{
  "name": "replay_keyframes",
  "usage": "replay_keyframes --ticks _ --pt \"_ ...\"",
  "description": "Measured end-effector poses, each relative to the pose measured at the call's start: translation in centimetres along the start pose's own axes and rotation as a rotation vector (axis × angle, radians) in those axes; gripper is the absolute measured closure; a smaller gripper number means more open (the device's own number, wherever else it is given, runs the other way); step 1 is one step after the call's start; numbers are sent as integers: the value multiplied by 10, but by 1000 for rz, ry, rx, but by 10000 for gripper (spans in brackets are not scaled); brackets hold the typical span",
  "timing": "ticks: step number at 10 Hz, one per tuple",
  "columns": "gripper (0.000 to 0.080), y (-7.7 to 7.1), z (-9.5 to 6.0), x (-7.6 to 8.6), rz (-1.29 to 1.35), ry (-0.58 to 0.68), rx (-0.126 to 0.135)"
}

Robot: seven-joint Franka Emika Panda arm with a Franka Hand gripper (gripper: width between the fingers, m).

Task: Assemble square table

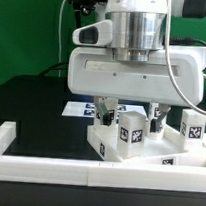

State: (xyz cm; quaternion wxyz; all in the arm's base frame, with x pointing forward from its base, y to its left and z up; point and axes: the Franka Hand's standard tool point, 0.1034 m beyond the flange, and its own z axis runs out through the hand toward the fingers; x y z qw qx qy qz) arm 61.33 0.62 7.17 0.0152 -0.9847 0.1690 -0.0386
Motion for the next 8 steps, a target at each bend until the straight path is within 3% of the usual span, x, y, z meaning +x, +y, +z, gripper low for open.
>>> replay_keyframes --ticks 8 --pt "150 0 -1 1 -636 -5 -21"
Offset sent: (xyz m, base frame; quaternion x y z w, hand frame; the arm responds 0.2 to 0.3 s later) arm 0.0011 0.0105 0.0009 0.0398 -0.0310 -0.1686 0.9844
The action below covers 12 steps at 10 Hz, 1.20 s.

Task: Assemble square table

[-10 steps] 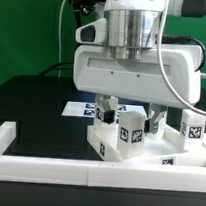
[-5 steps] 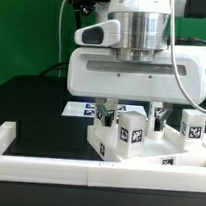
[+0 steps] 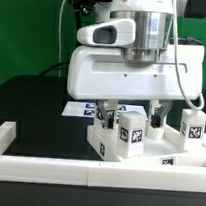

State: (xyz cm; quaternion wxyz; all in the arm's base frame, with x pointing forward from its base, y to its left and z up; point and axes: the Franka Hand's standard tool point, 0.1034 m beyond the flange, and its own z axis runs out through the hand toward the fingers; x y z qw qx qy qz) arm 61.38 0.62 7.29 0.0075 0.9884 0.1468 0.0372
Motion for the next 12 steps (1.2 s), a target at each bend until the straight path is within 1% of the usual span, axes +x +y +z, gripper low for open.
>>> replay_keyframes --ticks 2,3,5,7,9,10,11,12 --pt "423 0 0 0 2 0 0" --pt "509 0 0 0 3 -1 0" --pt "509 0 1 0 30 -1 1" --pt "509 1 1 0 169 2 2" --pt "509 5 1 0 417 27 -7" --pt "509 4 1 0 536 34 -7" --pt "509 0 1 2 638 34 -7" --pt "509 1 2 1 768 35 1"
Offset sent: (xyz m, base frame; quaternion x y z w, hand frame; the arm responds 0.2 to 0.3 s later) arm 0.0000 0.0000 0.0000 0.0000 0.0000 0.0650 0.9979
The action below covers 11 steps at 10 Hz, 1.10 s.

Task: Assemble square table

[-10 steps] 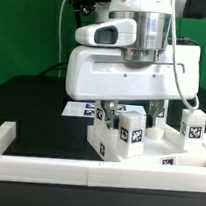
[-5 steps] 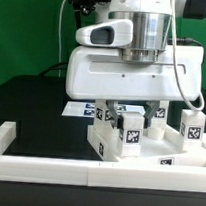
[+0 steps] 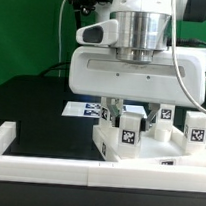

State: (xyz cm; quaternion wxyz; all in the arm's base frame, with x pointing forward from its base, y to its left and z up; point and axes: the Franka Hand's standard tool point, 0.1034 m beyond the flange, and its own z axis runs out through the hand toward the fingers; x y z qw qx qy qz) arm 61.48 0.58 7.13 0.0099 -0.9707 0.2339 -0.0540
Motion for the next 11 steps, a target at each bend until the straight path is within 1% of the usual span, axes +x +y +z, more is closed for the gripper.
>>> replay_keyframes --ticks 1,2,4,6,8,9,10,11 --pt "508 1 0 0 149 -5 12" --pt "508 2 0 1 285 -8 17" --pt "508 2 0 0 489 -13 13" --pt "508 2 0 0 624 -16 11" --pt "508 2 0 0 705 -19 14" --pt "429 2 0 -1 676 -18 14" --pt "285 2 0 -1 642 -18 14" --pt "285 2 0 0 603 -18 15"
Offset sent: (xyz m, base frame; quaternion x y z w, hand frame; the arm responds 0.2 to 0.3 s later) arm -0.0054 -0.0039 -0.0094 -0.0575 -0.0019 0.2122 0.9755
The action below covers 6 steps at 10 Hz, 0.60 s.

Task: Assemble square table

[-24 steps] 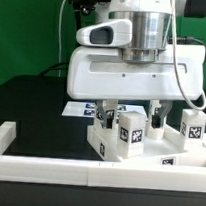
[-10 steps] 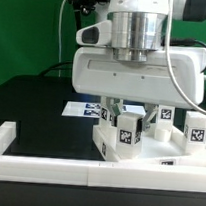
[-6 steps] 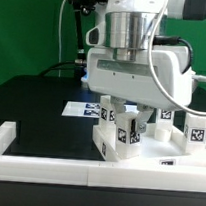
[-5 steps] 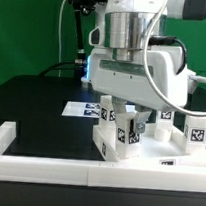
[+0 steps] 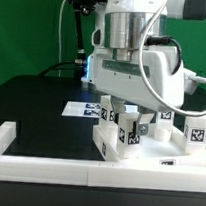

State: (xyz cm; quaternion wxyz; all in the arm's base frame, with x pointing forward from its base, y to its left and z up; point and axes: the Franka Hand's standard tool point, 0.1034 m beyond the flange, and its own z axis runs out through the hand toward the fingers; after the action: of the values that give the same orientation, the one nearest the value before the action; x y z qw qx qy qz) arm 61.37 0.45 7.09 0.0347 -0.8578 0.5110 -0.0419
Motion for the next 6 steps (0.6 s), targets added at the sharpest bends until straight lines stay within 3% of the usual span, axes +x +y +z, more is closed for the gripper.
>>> replay_keyframes --ticks 1,2,6 --pt "179 0 0 0 -76 0 0" --pt "156 -1 0 -1 -217 0 0" --pt "150 1 0 -1 -718 -14 -8"
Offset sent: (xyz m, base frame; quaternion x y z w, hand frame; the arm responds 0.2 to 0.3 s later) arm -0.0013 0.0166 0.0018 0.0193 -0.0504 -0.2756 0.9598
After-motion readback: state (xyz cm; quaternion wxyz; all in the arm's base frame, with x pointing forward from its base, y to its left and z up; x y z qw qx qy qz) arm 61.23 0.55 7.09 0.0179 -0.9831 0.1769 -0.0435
